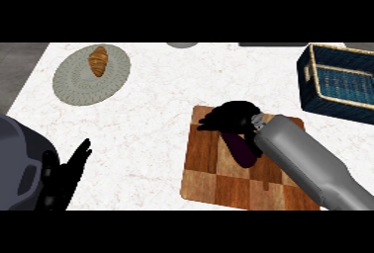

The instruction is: Pick the eggplant from the cutting board and place it in the basket

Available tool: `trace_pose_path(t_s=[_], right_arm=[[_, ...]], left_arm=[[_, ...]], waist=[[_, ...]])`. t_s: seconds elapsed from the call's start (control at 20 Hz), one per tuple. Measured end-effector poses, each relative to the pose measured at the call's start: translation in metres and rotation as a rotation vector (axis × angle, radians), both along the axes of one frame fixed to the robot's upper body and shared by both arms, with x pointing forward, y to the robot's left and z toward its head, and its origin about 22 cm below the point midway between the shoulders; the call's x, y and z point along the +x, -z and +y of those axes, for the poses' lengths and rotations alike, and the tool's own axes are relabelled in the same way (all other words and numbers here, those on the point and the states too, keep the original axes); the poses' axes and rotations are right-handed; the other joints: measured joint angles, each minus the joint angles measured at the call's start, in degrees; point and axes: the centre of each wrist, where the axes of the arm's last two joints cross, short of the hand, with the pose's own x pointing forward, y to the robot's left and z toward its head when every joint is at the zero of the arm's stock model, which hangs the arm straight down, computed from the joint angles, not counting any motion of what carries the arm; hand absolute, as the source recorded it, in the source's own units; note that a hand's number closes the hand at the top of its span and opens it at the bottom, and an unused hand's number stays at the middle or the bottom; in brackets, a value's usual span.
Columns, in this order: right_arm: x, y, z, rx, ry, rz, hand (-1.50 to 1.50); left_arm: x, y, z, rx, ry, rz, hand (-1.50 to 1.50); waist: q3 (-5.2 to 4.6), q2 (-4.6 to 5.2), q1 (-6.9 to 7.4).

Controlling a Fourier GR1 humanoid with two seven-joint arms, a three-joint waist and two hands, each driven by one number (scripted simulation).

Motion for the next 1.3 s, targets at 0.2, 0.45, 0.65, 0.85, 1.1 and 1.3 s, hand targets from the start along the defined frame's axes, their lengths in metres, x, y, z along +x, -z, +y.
trace_pose_path(t_s=[0.2, 0.45, 0.65, 0.85, 1.1, 1.3], right_arm=[[-0.003, 0.006, -0.001, -0.035, 0.006, -0.005, -1.5], [-0.004, 0.024, -0.003, -0.036, 0.01, 0.003, -1.5], [-0.003, 0.028, 0.0, -0.027, 0.006, 0.003, -1.5], [-0.002, 0.033, -0.005, -0.026, 0.013, -0.001, 1.5], [0.001, 0.04, -0.009, -0.011, -0.058, -0.042, 1.5], [0.001, 0.043, -0.006, -0.007, -0.115, -0.089, 1.5]], left_arm=[[0.0, 0.002, 0.0, -0.003, 0.001, -0.006, 0.0], [-0.006, 0.001, 0.004, 0.01, -0.001, -0.022, 0.0], [0.001, 0.003, 0.006, -0.001, 0.004, -0.014, 0.0], [0.002, 0.007, 0.006, -0.006, 0.008, -0.021, 0.0], [0.002, 0.007, -0.005, 0.002, 0.006, -0.031, 0.0], [0.005, 0.007, -0.003, 0.001, 0.006, -0.015, 0.0]], waist=[[0.06, -0.07, -0.11], [0.06, -0.06, 0.01], [0.1, -0.11, -0.08], [0.19, -0.16, -0.08], [0.09, -0.29, 0.12], [-0.16, -0.36, 0.01]])
